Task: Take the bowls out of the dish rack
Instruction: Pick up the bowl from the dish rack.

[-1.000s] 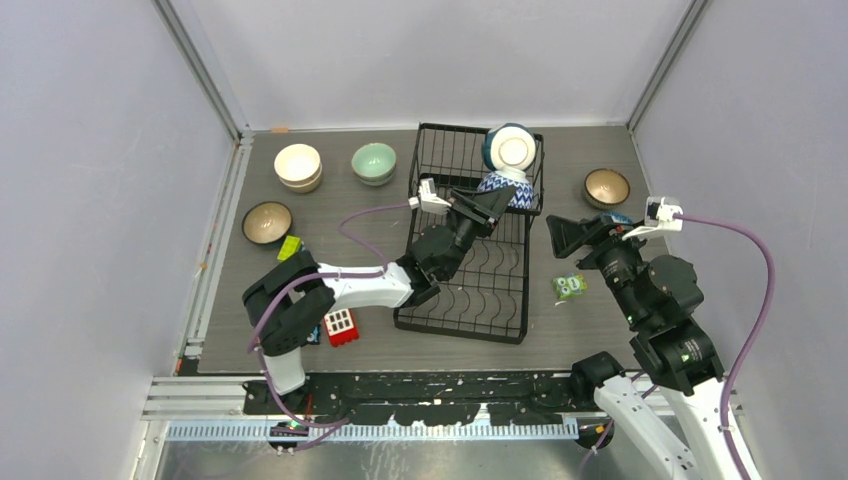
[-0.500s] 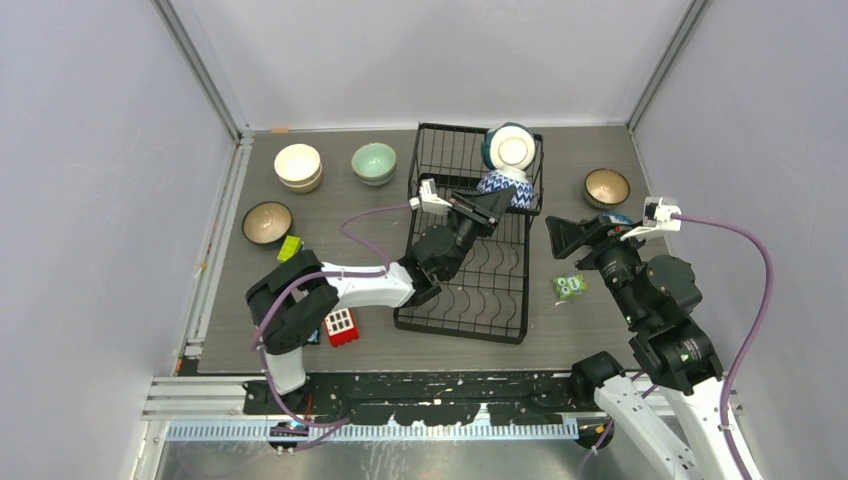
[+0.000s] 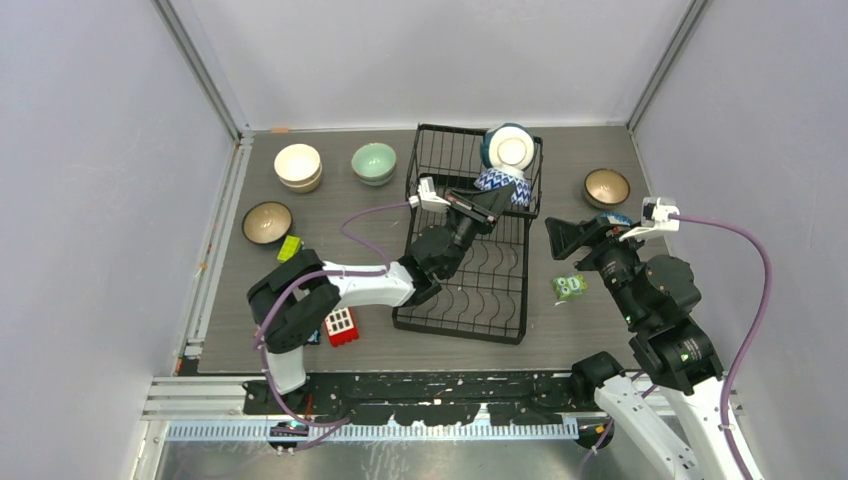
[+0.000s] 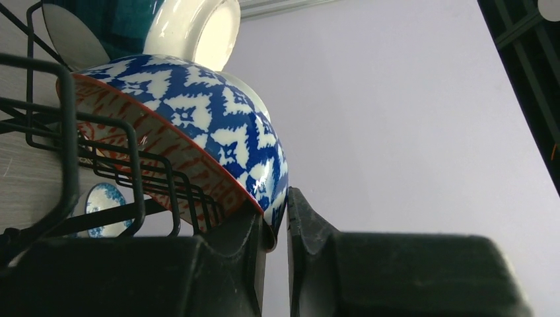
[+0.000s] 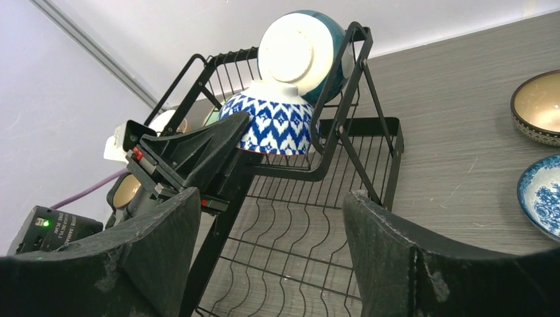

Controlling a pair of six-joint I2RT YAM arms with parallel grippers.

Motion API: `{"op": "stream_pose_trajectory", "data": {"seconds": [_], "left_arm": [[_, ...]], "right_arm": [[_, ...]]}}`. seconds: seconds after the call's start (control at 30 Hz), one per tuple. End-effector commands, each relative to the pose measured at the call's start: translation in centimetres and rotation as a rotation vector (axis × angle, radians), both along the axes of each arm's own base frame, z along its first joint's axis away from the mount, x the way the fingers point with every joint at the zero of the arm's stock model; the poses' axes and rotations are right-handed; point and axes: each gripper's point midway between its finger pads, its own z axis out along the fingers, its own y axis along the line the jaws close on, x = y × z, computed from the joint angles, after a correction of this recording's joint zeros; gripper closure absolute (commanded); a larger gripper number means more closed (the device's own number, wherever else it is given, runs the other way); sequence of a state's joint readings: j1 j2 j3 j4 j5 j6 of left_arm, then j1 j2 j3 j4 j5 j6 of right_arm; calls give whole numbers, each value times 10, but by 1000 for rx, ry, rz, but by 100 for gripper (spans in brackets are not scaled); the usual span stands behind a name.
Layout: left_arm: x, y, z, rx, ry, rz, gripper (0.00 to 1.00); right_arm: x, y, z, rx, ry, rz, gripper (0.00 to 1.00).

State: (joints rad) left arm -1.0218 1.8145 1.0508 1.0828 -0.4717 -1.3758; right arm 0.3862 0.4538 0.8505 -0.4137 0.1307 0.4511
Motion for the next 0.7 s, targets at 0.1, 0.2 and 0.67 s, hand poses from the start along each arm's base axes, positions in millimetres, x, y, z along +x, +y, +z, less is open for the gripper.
{"op": "stream_pose_trajectory", "data": {"seconds": [0.1, 0.2, 0.67], "left_arm": [[5, 15, 28, -54, -137, 73, 100], [0, 19, 35, -75, -207, 81, 100], [-6, 25, 42, -41, -280, 69, 100]], "right_arm": [[0, -2, 11, -4, -31, -10, 18], [0, -2, 11, -4, -32, -7, 18], [-1, -2, 12, -6, -35, -5, 18]]}}
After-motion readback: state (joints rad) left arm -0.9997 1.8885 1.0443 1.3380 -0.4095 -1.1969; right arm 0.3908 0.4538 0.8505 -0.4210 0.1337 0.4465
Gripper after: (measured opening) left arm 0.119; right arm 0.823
